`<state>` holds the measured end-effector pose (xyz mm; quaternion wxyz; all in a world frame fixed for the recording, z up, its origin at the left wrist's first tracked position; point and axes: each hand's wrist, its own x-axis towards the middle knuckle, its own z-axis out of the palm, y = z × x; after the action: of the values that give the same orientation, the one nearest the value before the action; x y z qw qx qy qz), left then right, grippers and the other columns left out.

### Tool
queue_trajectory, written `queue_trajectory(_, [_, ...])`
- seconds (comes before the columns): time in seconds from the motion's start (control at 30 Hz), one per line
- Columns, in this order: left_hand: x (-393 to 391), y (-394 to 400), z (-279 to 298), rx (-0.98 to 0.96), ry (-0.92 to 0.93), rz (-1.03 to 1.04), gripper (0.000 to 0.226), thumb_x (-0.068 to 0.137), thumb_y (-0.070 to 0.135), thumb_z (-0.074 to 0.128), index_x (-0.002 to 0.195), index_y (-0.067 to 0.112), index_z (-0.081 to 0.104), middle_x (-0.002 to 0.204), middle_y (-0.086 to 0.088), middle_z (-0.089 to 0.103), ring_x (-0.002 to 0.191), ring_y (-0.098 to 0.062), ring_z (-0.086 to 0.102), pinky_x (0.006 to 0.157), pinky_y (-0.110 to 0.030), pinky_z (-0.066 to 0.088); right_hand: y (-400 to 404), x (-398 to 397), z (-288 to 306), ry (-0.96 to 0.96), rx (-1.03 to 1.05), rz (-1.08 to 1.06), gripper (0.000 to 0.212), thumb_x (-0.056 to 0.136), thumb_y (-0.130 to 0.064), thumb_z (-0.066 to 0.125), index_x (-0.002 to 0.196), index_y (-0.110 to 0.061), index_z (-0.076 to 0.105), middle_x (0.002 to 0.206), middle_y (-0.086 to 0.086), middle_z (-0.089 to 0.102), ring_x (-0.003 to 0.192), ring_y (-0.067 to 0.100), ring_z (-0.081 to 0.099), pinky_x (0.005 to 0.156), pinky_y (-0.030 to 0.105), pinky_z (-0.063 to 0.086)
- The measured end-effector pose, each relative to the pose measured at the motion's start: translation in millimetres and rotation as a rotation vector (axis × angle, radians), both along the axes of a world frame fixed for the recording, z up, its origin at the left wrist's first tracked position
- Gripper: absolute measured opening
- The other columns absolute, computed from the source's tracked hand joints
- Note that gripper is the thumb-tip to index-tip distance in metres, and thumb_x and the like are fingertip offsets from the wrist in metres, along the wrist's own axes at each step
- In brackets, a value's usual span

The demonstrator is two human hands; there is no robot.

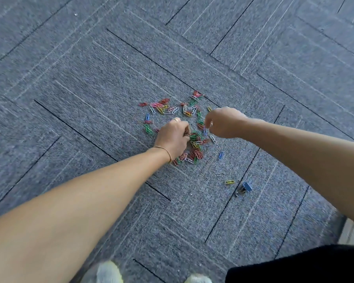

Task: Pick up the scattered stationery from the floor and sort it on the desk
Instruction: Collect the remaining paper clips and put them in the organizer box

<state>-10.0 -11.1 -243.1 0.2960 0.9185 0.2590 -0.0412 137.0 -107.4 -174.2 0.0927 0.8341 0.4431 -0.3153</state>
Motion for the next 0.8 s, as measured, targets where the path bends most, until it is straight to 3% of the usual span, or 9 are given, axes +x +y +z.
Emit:
queue_trajectory(0.13, [8.8, 15.9, 9.7, -0.267, 0.101, 0.308, 0.011, 0.084, 0.014, 0.076, 0.086, 0.023, 0.069, 0.078, 0.004, 0.066, 0.074, -0.016, 0.064, 0.066, -0.031, 0.058, -2.4, -0.1, -9.5, 0.024, 0.097, -0.163, 0.030, 0.091, -0.013, 0.055, 0.118, -0.020, 0.067, 0.111, 0.005, 0.071, 0.094, 0.024, 0.066, 0.081, 0.034, 0.056])
queue_trajectory(0.23, [11.1, 34.2, 14.2, -0.564, 0.176, 0.333, 0.016, 0.082, 0.006, 0.078, 0.084, 0.018, 0.068, 0.088, -0.002, 0.068, 0.084, -0.020, 0.069, 0.077, -0.037, 0.061, -13.2, -21.1, -33.5, -0.029, 0.179, -0.224, 0.039, 0.094, -0.027, 0.062, 0.132, -0.021, 0.056, 0.131, 0.007, 0.058, 0.108, 0.024, 0.060, 0.090, 0.041, 0.053])
queue_trajectory(0.33, [8.2, 38.7, 21.0, -0.668, 0.220, 0.284, 0.021, 0.089, 0.000, 0.069, 0.097, 0.019, 0.066, 0.097, -0.007, 0.067, 0.070, -0.015, 0.064, 0.066, -0.026, 0.059, -25.2, -47.0, -54.3, -0.067, 0.282, -0.218, 0.055, 0.096, -0.039, 0.054, 0.147, -0.026, 0.039, 0.163, 0.011, 0.020, 0.145, 0.030, 0.027, 0.116, 0.052, 0.033])
queue_trajectory(0.37, [5.9, 39.7, 23.2, -0.687, 0.236, 0.280, 0.022, 0.091, 0.000, 0.065, 0.103, 0.019, 0.066, 0.099, -0.007, 0.067, 0.066, -0.013, 0.060, 0.060, -0.024, 0.057, -27.0, -52.1, -58.6, -0.054, 0.288, -0.195, 0.061, 0.096, -0.042, 0.052, 0.151, -0.027, 0.032, 0.166, 0.009, 0.010, 0.151, 0.030, 0.015, 0.121, 0.052, 0.023])
queue_trajectory(0.43, [0.0, 44.1, 23.1, -0.807, 0.266, 0.317, 0.022, 0.095, -0.001, 0.056, 0.104, 0.016, 0.066, 0.111, -0.010, 0.065, 0.076, -0.016, 0.055, 0.057, -0.028, 0.054, -29.6, -59.3, -63.2, -0.032, 0.273, -0.163, 0.067, 0.097, -0.049, 0.049, 0.155, -0.025, 0.023, 0.168, 0.008, 0.001, 0.154, 0.028, 0.003, 0.124, 0.048, 0.012])
queue_trajectory(0.5, [-8.4, 47.7, 22.4, -0.893, 0.292, 0.368, 0.023, 0.099, 0.003, 0.045, 0.101, 0.014, 0.066, 0.113, -0.010, 0.061, 0.086, -0.020, 0.051, 0.052, -0.027, 0.047, -31.3, -70.5, -65.9, -0.030, 0.297, -0.122, 0.072, 0.096, -0.055, 0.050, 0.155, -0.023, 0.024, 0.167, 0.008, 0.003, 0.154, 0.028, 0.003, 0.124, 0.048, 0.013])
queue_trajectory(0.6, [-17.5, 45.9, 24.3, -0.918, 0.358, 0.427, 0.027, 0.099, 0.016, 0.038, 0.084, 0.013, 0.061, 0.073, -0.002, 0.050, 0.056, -0.013, 0.045, 0.041, -0.021, 0.034, -33.4, -87.9, -70.4, -0.069, 0.353, -0.010, 0.083, 0.088, -0.066, 0.055, 0.154, -0.026, 0.026, 0.165, 0.006, 0.015, 0.151, 0.028, 0.014, 0.121, 0.051, 0.022])
queue_trajectory(0.67, [-20.8, 41.3, 24.1, -0.908, 0.405, 0.406, 0.028, 0.096, 0.024, 0.039, 0.072, 0.017, 0.051, 0.059, 0.004, 0.039, 0.041, -0.010, 0.034, 0.039, -0.016, 0.025, -34.1, -90.0, -75.9, -0.127, 0.377, 0.052, 0.087, 0.083, -0.069, 0.061, 0.153, -0.027, 0.030, 0.160, 0.006, 0.026, 0.147, 0.029, 0.023, 0.117, 0.051, 0.029])
queue_trajectory(0.8, [-28.3, 37.3, 15.4, -0.915, 0.398, 0.418, 0.030, 0.097, 0.030, 0.047, 0.070, 0.018, 0.043, 0.059, 0.004, 0.030, 0.037, -0.008, 0.024, 0.037, -0.016, 0.020, -30.7, -75.4, -82.7, -0.191, 0.486, 0.114, 0.071, 0.085, -0.056, 0.067, 0.144, -0.023, 0.046, 0.143, 0.007, 0.047, 0.126, 0.025, 0.044, 0.102, 0.045, 0.046])
